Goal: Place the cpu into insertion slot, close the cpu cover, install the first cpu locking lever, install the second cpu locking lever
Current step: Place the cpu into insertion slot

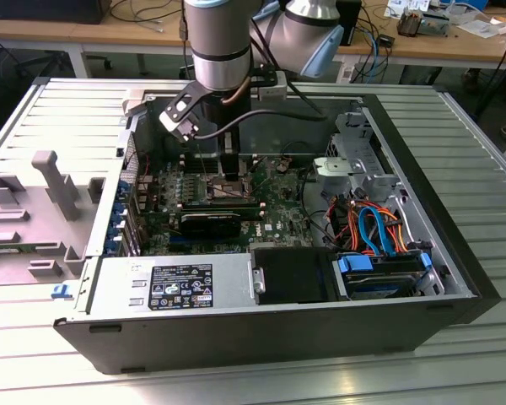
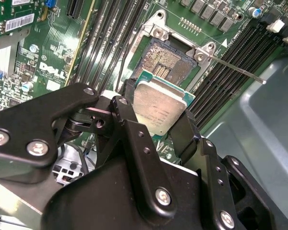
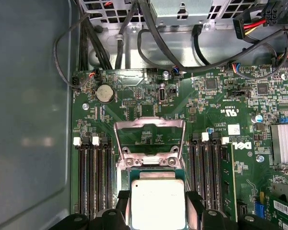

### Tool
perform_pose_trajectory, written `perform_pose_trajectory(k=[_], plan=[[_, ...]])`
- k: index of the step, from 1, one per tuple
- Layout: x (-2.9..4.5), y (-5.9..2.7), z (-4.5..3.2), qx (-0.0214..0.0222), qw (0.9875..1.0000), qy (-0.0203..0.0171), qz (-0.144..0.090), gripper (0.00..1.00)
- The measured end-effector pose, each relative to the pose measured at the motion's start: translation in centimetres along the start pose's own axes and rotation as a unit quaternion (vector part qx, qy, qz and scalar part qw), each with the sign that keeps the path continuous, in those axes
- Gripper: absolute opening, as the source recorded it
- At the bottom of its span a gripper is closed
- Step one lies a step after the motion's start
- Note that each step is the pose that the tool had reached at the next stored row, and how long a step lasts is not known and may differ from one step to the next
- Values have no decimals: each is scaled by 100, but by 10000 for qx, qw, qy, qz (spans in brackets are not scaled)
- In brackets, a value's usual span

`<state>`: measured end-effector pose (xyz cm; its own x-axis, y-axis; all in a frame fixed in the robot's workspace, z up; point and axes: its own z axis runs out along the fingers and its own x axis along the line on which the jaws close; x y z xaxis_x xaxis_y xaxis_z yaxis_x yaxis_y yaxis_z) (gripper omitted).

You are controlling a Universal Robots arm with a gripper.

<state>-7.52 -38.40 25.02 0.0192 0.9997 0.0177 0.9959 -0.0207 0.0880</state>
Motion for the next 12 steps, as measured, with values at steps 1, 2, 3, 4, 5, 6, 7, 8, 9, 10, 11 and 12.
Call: perform_pose_trajectory(k=[1, 2, 3, 4, 5, 6, 7, 8, 9, 10, 11, 12], plan=[[0, -2, 2, 0, 10000, 1, -9, 55], [0, -4, 5, 0, 10000, 3, -29, 55], [0, -5, 6, 1, 10000, 5, -53, 55], [0, -8, 8, 1, 10000, 7, -83, 55], [0, -11, 11, 2, 9999, 10, -111, 55], [0, -19, 16, 2, 9999, 12, -132, 55], [0, -28, 24, 2, 9999, 12, -136, 55], [0, -30, 27, 2, 9999, 12, -136, 55], [-1, -31, 29, 2, 9999, 12, -136, 55], [-1, -34, 33, 2, 9999, 12, -136, 55], [-1, -35, 35, 2, 9999, 12, -136, 55], [-1, -37, 36, 2, 9999, 12, -136, 55]])
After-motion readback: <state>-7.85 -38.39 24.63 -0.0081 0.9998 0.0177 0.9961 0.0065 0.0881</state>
